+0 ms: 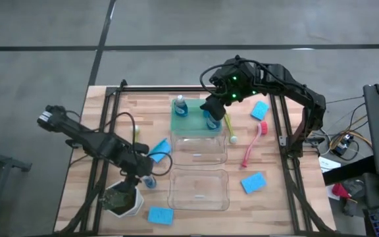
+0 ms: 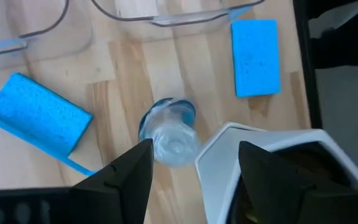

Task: Pick & Place Kitchen Sink Supplies
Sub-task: Put the blue dishwashing liquid into the green bin

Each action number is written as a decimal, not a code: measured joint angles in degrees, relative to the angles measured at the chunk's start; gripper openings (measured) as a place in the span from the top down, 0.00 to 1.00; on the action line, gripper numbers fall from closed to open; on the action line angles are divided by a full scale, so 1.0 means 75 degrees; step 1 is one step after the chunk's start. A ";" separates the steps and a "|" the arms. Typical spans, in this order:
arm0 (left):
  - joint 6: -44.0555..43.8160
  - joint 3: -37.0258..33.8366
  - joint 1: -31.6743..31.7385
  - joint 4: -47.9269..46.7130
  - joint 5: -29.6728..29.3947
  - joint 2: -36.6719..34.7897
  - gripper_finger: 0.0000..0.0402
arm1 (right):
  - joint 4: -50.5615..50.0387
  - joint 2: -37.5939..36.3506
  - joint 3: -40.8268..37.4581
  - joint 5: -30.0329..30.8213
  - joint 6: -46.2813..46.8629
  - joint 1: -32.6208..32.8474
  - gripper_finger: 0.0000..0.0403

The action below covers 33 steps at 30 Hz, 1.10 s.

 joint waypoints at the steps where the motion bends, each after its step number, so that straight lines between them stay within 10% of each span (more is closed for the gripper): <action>1: 0.0001 -0.0081 -0.0008 0.0061 -0.0042 0.0008 0.43 | 0.0000 0.0000 0.0000 0.0000 0.0004 0.0001 0.40; 24: 0.0108 -0.0771 0.0005 0.0798 -0.0297 0.0158 0.44 | 0.0006 0.0000 0.0000 0.0009 -0.0003 -0.0003 0.43; 33: 0.0189 -0.0765 0.0008 0.0737 -0.0299 0.0160 0.62 | 0.0006 0.0000 0.0000 0.0207 -0.0003 -0.0006 0.44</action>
